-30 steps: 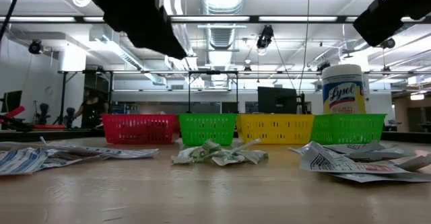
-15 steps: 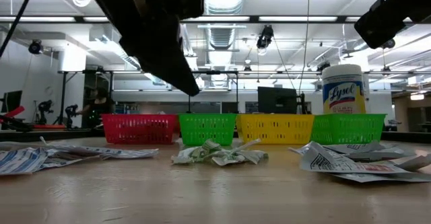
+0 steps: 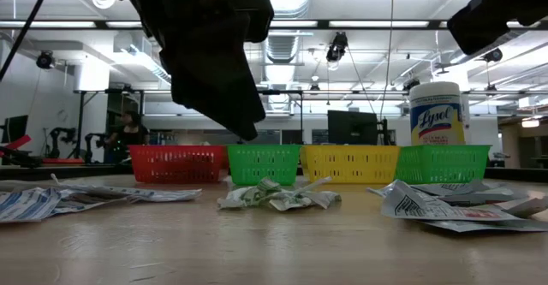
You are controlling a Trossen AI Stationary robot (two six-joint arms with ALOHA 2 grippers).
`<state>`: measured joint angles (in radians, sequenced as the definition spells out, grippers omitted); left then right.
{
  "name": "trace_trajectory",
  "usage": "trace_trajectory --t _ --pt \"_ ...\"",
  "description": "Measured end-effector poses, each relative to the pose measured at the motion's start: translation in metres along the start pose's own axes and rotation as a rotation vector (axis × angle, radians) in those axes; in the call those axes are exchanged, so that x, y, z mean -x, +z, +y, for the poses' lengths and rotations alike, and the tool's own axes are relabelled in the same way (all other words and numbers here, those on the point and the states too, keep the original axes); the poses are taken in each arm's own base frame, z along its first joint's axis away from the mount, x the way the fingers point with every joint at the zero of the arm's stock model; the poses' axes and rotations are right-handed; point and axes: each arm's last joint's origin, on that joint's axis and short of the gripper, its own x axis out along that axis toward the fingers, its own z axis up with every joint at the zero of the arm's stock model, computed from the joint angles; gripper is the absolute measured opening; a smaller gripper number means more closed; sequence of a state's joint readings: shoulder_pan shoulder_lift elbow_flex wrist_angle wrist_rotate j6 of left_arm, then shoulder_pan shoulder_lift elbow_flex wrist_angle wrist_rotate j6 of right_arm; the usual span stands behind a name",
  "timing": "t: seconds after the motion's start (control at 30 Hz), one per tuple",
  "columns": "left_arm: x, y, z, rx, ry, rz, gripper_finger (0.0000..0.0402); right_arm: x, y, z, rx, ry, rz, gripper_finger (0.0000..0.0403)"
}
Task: Pick & Place First Aid Supplies
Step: Put the green bandage into the right green basket
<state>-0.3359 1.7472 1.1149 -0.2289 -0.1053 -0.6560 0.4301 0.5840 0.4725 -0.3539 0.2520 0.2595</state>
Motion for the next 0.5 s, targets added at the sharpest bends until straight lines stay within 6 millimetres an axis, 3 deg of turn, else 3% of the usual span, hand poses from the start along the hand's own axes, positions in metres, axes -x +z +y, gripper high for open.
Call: trace_trajectory --t 0.5 --pt "-0.018 0.001 0.007 0.119 0.071 0.09 0.0188 0.01 0.002 -0.002 0.014 0.015 -0.054 0.0063"
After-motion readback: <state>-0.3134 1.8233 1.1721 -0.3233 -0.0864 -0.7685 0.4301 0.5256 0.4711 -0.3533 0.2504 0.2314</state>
